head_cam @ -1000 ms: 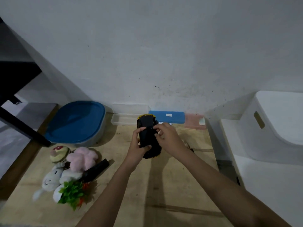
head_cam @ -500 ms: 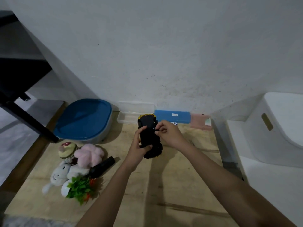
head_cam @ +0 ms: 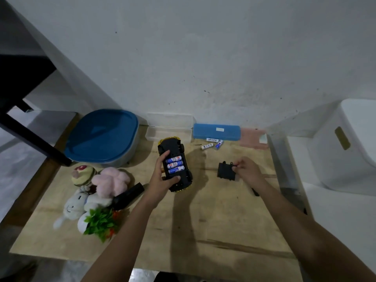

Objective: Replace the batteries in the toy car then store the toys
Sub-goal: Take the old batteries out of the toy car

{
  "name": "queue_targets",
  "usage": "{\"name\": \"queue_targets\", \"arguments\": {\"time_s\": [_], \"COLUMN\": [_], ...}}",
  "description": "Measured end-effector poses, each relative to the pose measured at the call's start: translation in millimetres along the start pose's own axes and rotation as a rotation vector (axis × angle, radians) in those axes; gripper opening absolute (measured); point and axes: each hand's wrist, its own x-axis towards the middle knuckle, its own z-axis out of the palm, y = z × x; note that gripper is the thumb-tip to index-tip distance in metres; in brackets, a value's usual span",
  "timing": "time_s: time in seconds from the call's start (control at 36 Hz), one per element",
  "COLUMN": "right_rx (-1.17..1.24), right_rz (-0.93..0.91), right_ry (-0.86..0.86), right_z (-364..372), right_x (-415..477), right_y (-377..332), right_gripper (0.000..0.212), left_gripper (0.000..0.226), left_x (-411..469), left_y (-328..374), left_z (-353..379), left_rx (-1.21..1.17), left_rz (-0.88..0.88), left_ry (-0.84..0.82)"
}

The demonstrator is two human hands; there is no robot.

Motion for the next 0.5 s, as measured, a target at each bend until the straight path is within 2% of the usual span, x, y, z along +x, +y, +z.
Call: {"name": "queue_targets", "arguments": {"time_s": [0.08,0.25,0.36,0.42,0.5], "right_rx": [-0.09,-0.227,-0.334,-0.269,-0.089], "right_rz": [0.009,-0.028,-0.145,-0.208,-0.306], "right_ry": [0.007,0.007,0.037,0.04,-0.106], "right_z": [8,17,16,16,21], "right_x": [-1,-5,-6,-10,-21], "right_y": [23,35,25,5,-34], "right_gripper": [0.029,0.014,0.011,0.012,0.013], "left_gripper": [0.077,0.078,0.08,0.081,0.081], "left_x": [-1,-6,-7,-7,-4], "left_y": [-4,-7,-5,-2,2], "left_z": [0,9,15,19,27], "left_rx": [0.017,0.032,0.039,0.039,0.029], "left_rz": [-0.01,-0.033,-0.031,-0.021,0.004], "left_ry": [0.001,-0.027,-0.042,-0.048,-0.053]}}
